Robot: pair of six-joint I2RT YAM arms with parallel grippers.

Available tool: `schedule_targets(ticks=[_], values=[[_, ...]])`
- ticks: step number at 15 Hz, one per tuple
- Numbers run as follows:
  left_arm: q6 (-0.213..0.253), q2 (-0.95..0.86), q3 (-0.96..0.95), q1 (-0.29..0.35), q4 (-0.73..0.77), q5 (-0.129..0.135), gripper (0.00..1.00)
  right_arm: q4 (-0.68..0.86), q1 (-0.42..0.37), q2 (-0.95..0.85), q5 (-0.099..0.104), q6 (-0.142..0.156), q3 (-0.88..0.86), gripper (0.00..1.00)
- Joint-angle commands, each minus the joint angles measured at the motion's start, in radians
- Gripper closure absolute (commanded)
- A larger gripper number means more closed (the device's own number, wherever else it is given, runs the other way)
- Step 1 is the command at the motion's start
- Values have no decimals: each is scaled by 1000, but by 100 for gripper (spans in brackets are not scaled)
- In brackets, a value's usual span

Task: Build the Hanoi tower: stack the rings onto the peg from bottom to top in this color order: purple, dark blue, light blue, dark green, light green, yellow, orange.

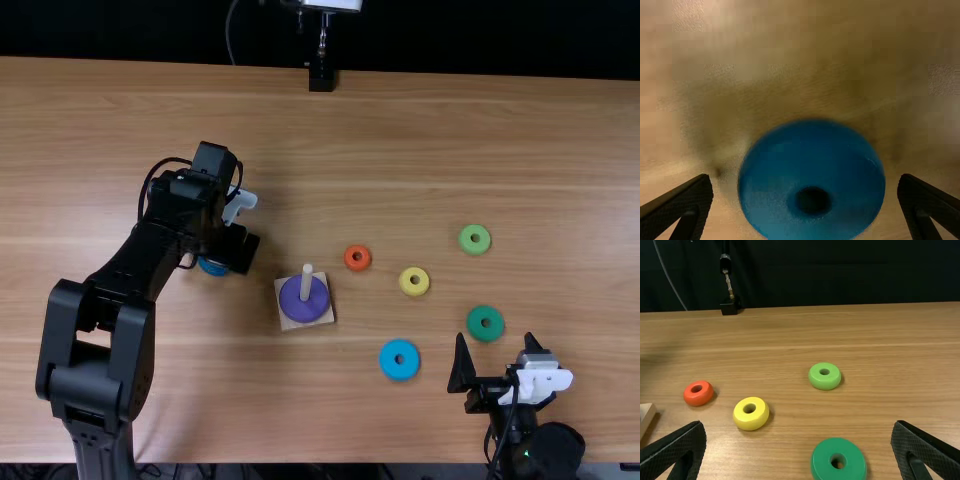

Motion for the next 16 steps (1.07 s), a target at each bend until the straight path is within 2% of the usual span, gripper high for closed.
schedule_targets(ticks=[1, 3, 4, 5, 6, 8, 16], values=[[14, 16, -25, 10, 41, 6, 32, -74, -8, -13, 3, 2, -59, 0], [16, 14, -31, 9, 80, -2, 77, -74, -8, -13, 3, 2, -59, 0], [16, 12, -36, 9, 78, -2, 80, -74, -8, -13, 3, 2, -61, 0], [14, 14, -34, 9, 76, 6, 71, -74, -8, -13, 3, 2, -59, 0], [14, 14, -34, 9, 76, 6, 54, -74, -8, -13, 3, 2, -59, 0], [12, 12, -34, 9, 74, 6, 0, -74, -6, -13, 3, 2, -59, 0], [12, 5, -40, 10, 50, 6, 0, -74, -8, -13, 3, 2, -59, 0]])
